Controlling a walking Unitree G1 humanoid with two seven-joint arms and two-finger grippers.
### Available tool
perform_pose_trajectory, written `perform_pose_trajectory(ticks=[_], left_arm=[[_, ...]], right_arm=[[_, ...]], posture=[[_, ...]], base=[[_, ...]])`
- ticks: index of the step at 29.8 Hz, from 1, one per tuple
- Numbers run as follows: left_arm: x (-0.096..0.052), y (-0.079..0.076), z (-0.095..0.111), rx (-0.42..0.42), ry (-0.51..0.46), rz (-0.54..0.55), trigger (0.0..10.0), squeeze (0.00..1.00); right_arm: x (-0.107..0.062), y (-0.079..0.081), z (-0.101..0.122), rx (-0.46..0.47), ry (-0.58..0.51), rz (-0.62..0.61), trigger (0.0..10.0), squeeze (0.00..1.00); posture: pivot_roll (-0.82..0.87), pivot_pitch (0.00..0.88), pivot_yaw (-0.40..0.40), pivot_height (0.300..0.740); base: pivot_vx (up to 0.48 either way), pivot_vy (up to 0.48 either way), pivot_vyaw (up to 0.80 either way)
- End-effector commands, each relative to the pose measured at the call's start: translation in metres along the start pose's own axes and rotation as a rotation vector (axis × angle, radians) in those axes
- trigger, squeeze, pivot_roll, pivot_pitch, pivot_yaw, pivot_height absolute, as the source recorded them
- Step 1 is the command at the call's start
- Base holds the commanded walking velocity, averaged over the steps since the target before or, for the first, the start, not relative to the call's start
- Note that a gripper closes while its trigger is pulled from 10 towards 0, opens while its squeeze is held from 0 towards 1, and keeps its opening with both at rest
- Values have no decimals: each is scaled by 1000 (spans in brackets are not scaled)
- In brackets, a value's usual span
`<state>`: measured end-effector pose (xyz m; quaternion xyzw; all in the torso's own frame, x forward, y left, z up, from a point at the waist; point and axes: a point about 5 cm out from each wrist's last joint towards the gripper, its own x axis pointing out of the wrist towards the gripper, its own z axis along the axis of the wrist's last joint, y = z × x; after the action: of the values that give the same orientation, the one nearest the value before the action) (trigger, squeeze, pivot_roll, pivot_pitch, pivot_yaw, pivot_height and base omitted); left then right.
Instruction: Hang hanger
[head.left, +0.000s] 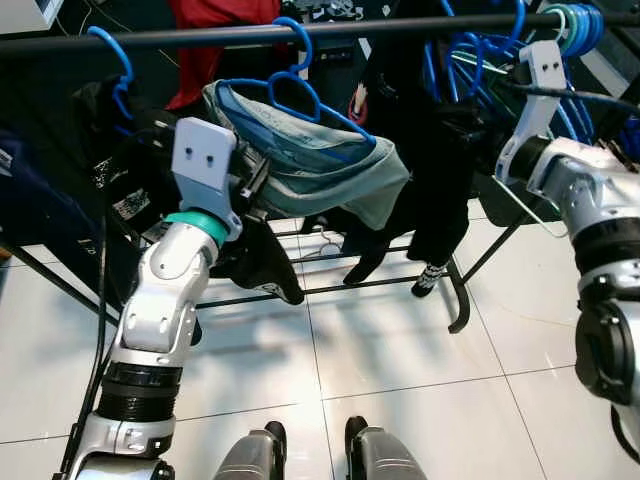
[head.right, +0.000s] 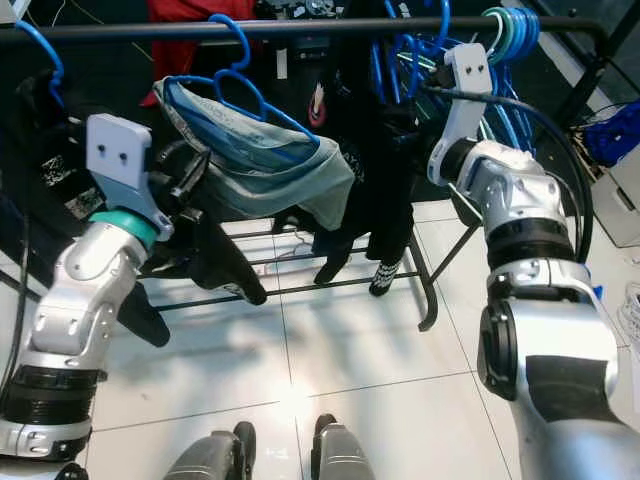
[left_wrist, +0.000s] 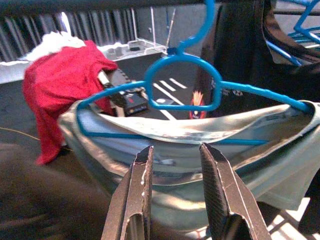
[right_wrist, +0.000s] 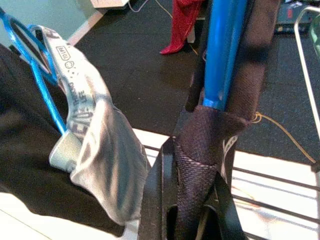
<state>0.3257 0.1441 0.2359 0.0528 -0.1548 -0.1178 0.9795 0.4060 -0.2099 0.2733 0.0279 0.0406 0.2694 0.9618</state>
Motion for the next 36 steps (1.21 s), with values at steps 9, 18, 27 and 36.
perform_pose_trajectory(ticks=[9, 18, 27, 36], left_arm=[[-10, 6, -3, 2, 28, 22, 10000, 0], [-11, 6, -1, 6, 28, 19, 10000, 0], [-14, 8, 0, 12, 35, 18, 10000, 0], [-26, 23, 3, 49, 61, 34, 10000, 0]], right_arm=[[-4, -12, 29, 11, -73, -128, 10000, 0], [-12, -24, 22, 88, -61, -214, 10000, 0], [-13, -26, 13, 128, -51, -223, 10000, 0], [-6, -21, 4, 195, -70, -213, 10000, 0]], posture=[[52, 150, 29, 740], [64, 142, 25, 740], [90, 153, 22, 740], [153, 181, 33, 740]], base=[[0, 0, 0], [0, 0, 0], [0, 0, 0], [0, 0, 0]])
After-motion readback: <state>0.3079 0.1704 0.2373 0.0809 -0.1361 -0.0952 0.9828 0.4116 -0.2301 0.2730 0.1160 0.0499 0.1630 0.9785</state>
